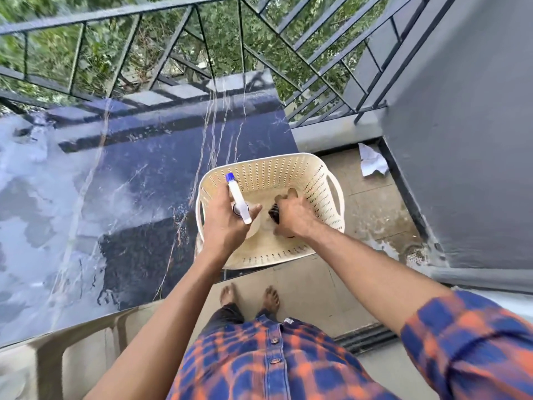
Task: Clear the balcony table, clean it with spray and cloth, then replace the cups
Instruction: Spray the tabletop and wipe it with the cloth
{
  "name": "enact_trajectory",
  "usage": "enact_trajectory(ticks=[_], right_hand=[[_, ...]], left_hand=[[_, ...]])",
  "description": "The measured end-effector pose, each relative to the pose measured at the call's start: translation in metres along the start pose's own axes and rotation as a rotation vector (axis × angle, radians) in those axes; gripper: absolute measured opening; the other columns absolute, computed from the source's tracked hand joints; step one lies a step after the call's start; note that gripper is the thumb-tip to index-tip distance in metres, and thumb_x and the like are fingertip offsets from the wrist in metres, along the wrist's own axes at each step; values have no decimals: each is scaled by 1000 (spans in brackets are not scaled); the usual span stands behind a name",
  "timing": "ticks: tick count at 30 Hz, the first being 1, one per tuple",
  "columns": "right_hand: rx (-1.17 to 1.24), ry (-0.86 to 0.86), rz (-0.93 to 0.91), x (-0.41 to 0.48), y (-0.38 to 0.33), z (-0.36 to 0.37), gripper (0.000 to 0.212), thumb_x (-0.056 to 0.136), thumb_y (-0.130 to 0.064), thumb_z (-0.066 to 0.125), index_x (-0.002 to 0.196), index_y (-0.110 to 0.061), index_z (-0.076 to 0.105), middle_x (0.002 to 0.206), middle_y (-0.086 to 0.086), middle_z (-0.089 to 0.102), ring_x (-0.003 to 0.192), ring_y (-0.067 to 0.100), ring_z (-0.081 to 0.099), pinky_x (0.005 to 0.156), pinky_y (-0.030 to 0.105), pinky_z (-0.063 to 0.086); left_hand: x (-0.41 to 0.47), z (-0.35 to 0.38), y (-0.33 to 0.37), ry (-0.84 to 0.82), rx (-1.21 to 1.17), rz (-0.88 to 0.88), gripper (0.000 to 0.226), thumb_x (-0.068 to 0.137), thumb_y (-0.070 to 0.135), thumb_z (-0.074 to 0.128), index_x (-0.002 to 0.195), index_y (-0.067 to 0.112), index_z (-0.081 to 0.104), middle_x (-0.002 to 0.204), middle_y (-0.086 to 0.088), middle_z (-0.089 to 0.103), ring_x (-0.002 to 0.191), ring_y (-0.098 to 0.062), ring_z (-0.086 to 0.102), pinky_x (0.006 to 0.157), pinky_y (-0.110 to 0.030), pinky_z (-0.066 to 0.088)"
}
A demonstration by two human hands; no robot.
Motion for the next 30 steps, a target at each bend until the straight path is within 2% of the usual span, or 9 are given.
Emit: enact_trajectory(ticks=[3, 8, 12, 14, 17, 20, 23, 27, 30], right_hand=[[-5, 108, -44, 1, 0, -3, 52, 87, -10, 70, 137, -11, 53, 132, 17, 50, 112, 33, 59, 93, 40, 56], [47, 172, -91, 2, 8, -12, 29, 93, -1, 60, 122, -6, 63, 118, 17, 58, 106, 32, 61, 79, 36, 55], [202, 175, -32, -4, 19, -21, 15, 97, -16, 58, 104, -8, 69, 103, 14, 66, 91, 31, 67, 67, 31, 51], [338, 194, 28, -10, 26, -32, 12, 91, -21, 62, 99, -15, 69, 98, 8, 69, 86, 26, 64, 67, 32, 50], [493, 209, 111, -20, 30, -58, 12, 83, -25, 71, 95, -28, 69, 90, 0, 69, 82, 20, 61, 67, 28, 49], [617, 280, 156, -30, 29, -94, 18, 71, -30, 72, 88, -24, 70, 79, -4, 72, 78, 19, 70, 65, 29, 58], [724, 386, 118, -45, 9, -130, 34, 59, -36, 66, 92, -29, 72, 81, -7, 75, 84, 21, 72, 76, 37, 61], [768, 453, -10, -63, -48, -159, 41, 62, -36, 65, 102, -33, 71, 94, -6, 75, 94, 21, 69, 87, 39, 58], [730, 446, -112, -70, -112, -161, 42, 67, -34, 68, 109, -37, 70, 98, -9, 74, 95, 16, 69, 88, 36, 57]], left_hand=[[10, 4, 14, 9, 65, 108, 57, 78, 51, 77, 115, 17, 51, 97, -6, 64, 89, -28, 60, 79, -51, 49], [17, 13, 30, -40, -74, 201, 46, 88, 52, 67, 120, 23, 51, 101, -3, 61, 93, -24, 61, 79, -41, 51], [19, -6, 49, 32, -204, 236, 40, 95, 45, 61, 121, 17, 52, 94, 7, 62, 81, -4, 62, 69, -26, 48], [19, -21, 64, 69, -245, 262, 35, 99, 46, 56, 121, 20, 51, 99, 7, 65, 87, -10, 70, 76, -35, 56], [15, -50, 88, 114, -474, 241, 32, 103, 39, 48, 120, 12, 51, 112, 4, 62, 87, -23, 77, 76, -41, 59], [14, -85, 110, 178, -640, 220, 29, 102, 39, 41, 114, 16, 53, 114, -1, 65, 83, -27, 77, 74, -45, 58], [8, -133, 116, 247, -748, 225, 25, 103, 39, 39, 106, 22, 57, 113, -7, 66, 82, -27, 77, 72, -41, 58], [-12, -210, 108, 331, -872, 286, 25, 105, 36, 36, 101, 28, 59, 104, -9, 67, 76, -28, 73, 76, -43, 59], [-20, -269, 76, 368, -883, 273, 39, 104, 42, 35, 114, 12, 59, 102, -8, 68, 64, -22, 71, 71, -45, 60]])
Point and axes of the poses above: each hand's wrist, its own x-axis towards the middle knuckle, its own z-axis out of the palm, y = z × x, the point moved 10 cm from there along x, towards the middle knuckle
